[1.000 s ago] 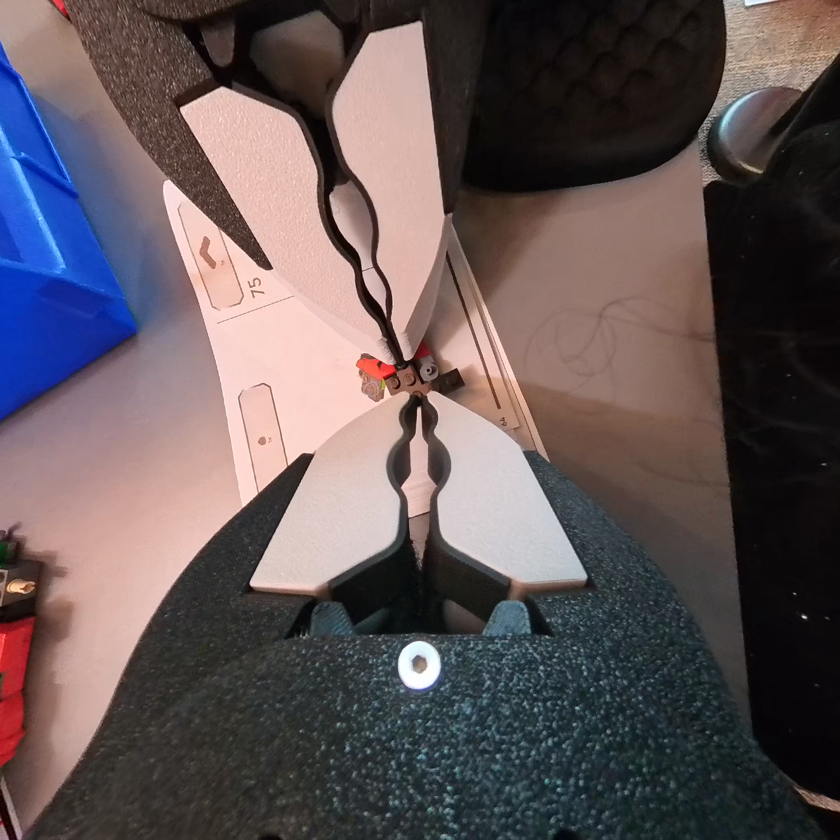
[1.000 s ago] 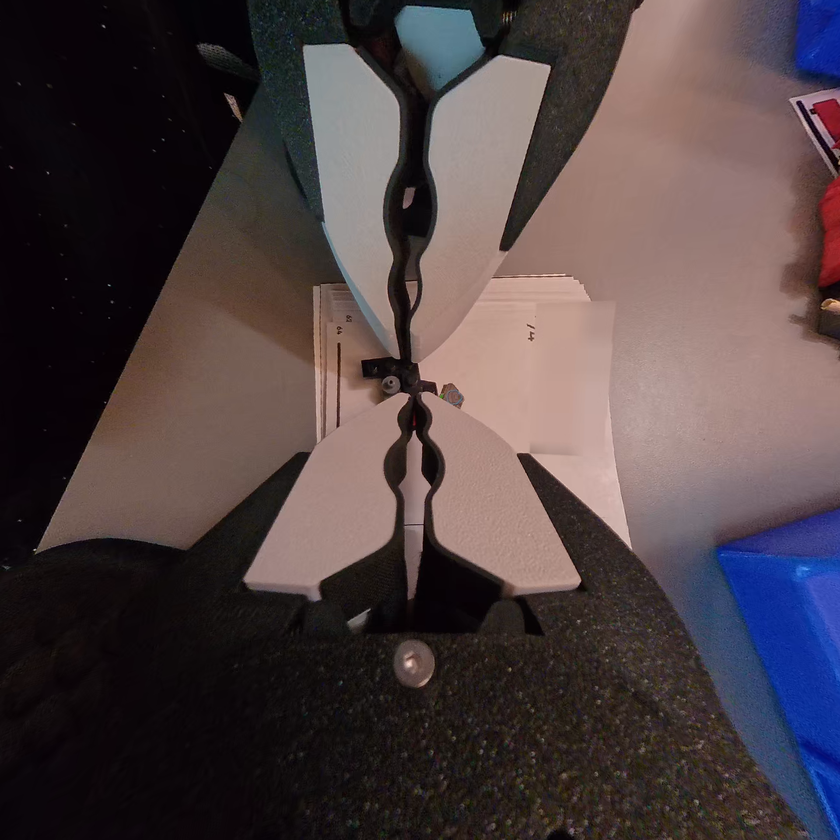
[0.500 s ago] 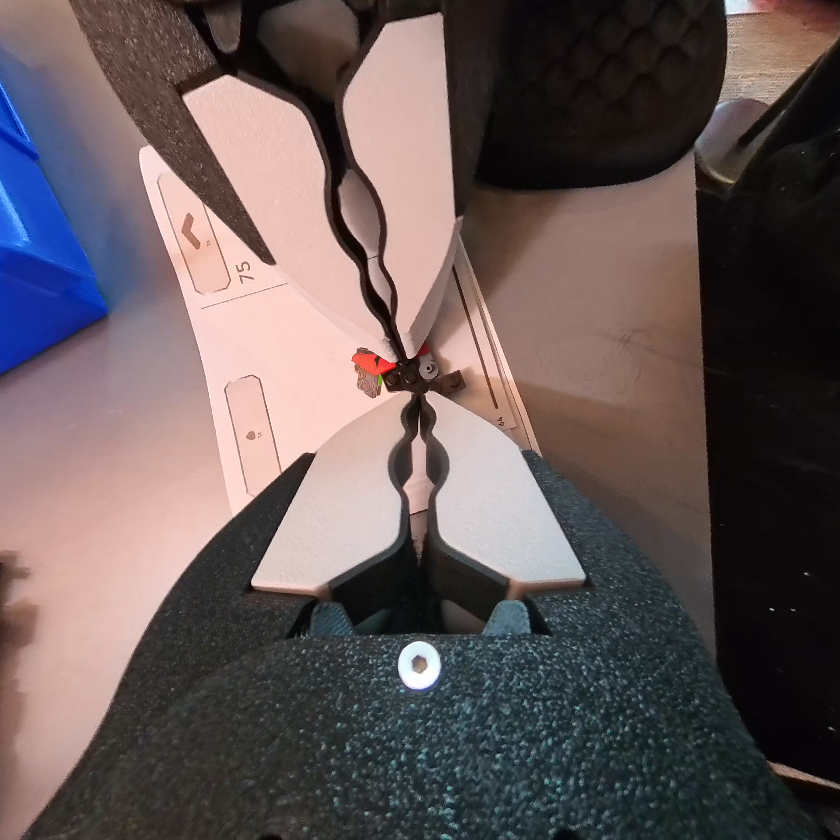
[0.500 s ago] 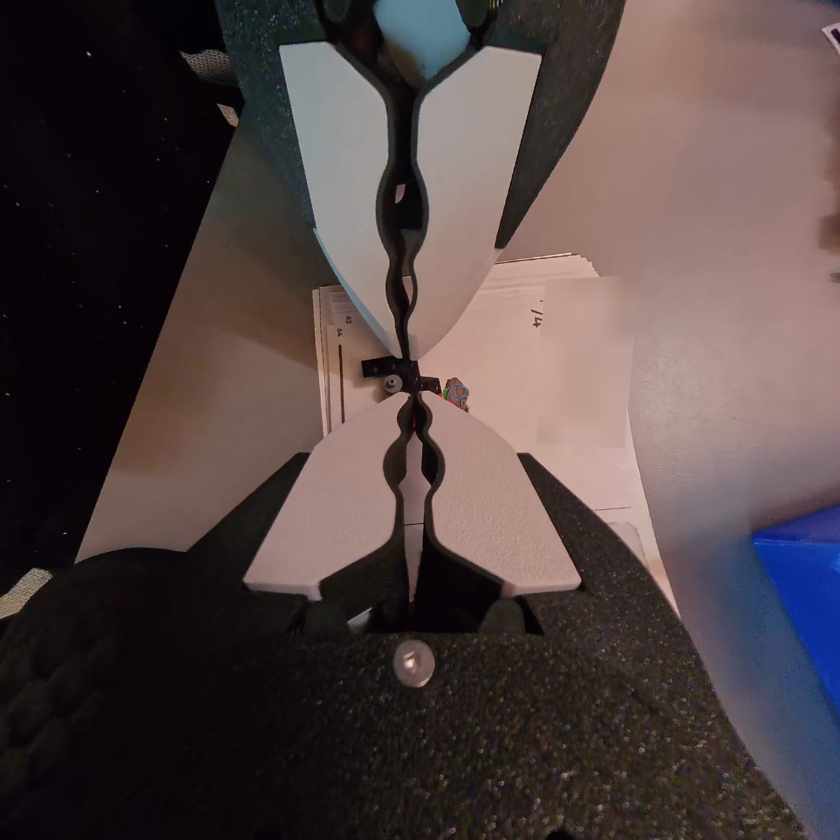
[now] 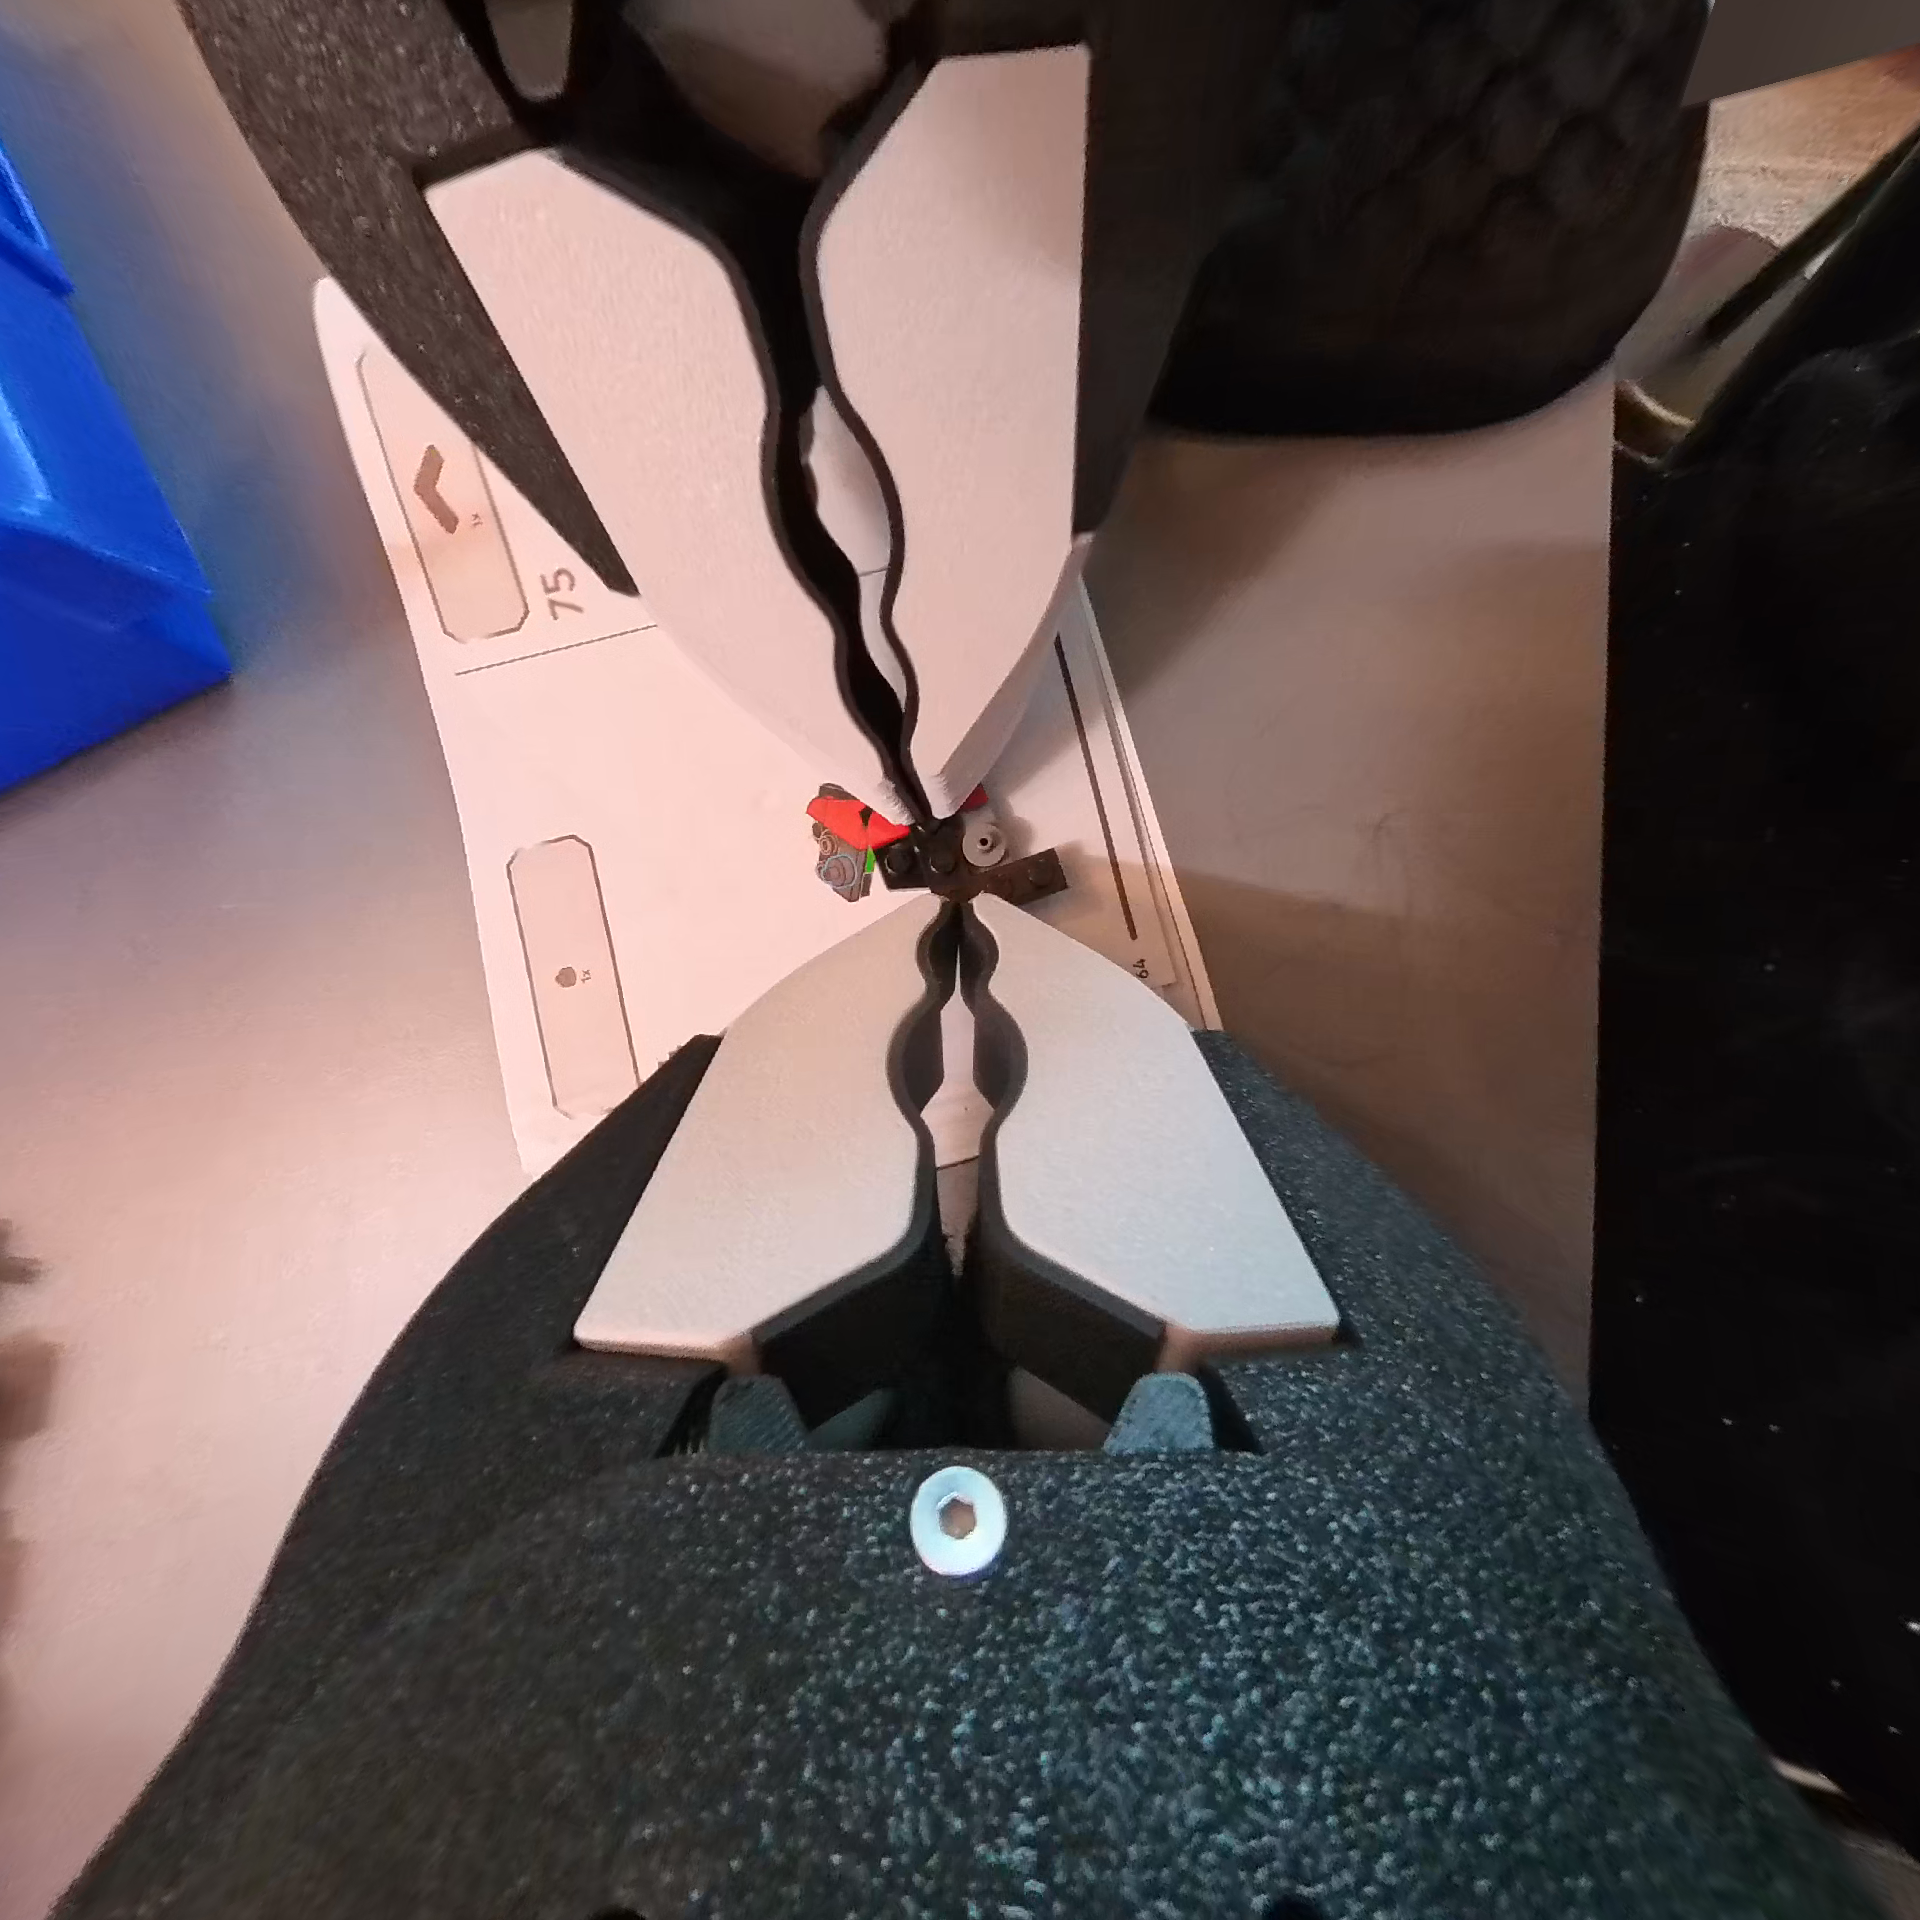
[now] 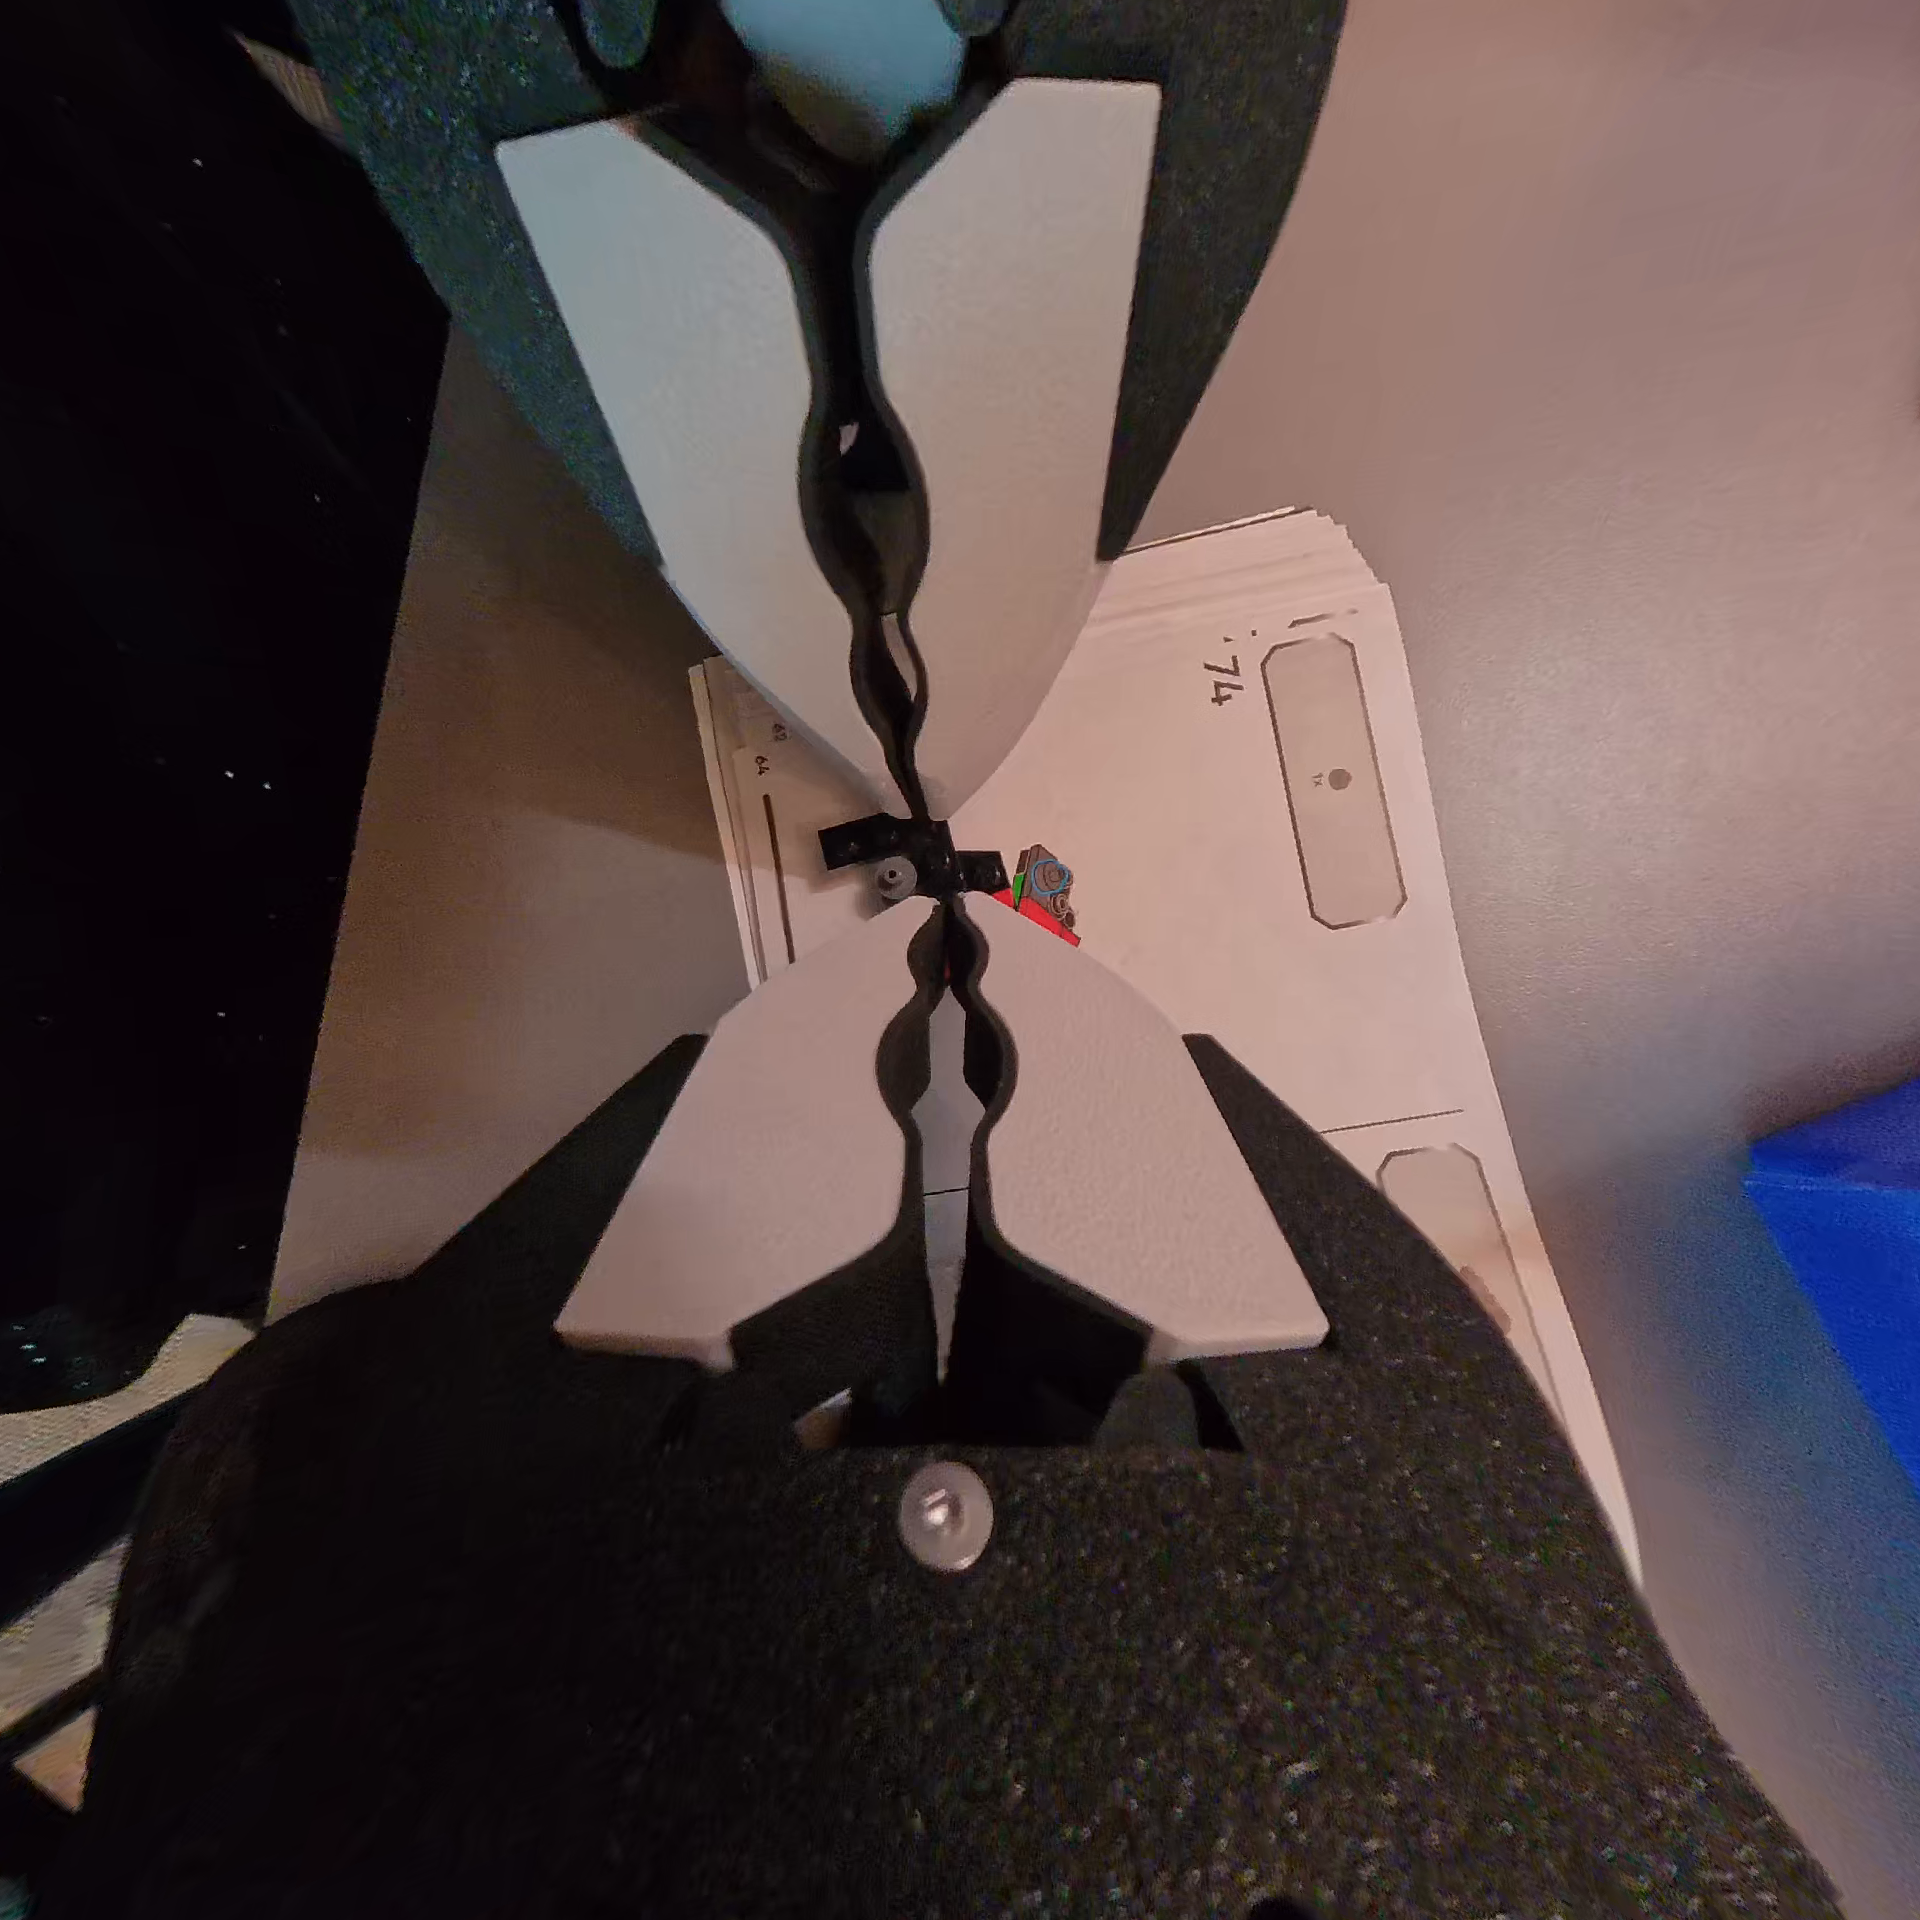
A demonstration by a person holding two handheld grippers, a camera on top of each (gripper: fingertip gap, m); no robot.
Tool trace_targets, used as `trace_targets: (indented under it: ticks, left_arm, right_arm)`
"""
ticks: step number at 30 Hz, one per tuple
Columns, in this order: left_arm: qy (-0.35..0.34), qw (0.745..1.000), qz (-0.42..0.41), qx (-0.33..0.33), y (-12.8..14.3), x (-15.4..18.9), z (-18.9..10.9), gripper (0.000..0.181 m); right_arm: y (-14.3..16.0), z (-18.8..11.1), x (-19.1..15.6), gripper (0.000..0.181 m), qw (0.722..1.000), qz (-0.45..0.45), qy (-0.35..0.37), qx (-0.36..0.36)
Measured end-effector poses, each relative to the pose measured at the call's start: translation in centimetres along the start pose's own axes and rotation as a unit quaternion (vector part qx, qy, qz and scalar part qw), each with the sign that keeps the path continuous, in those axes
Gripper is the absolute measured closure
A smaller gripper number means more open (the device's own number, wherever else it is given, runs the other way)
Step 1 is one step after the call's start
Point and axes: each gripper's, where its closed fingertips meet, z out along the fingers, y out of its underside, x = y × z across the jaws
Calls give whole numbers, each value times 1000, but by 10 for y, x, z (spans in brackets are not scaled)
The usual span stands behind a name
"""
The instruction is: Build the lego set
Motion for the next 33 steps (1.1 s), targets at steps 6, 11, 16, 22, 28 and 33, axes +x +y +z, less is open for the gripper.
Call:
trace_targets:
  ticks: [6,11,16,22,28,33]
  left_arm:
    - [-9,999,-12,38,-4,2,-5,175]
    - [-48,997,-25,49,5,-6,-18,171]
    - [-105,990,-38,91,5,-18,-40,165]
    - [-131,979,-43,152,0,-21,-60,166]
    - [-166,968,-48,182,-1,-31,-69,166]
    - [-160,972,-32,171,-1,-27,-63,166]
  right_arm:
    - [-9,-11,-6,148,998,-4,-3,65]
    - [-1,-18,-9,144,998,-30,9,50]
    - [3,-1,-1,141,998,-54,8,25]
    - [0,9,9,156,998,-59,25,19]
    - [-5,8,27,138,995,-1,99,18]
    - [7,-48,18,142,987,50,148,35]
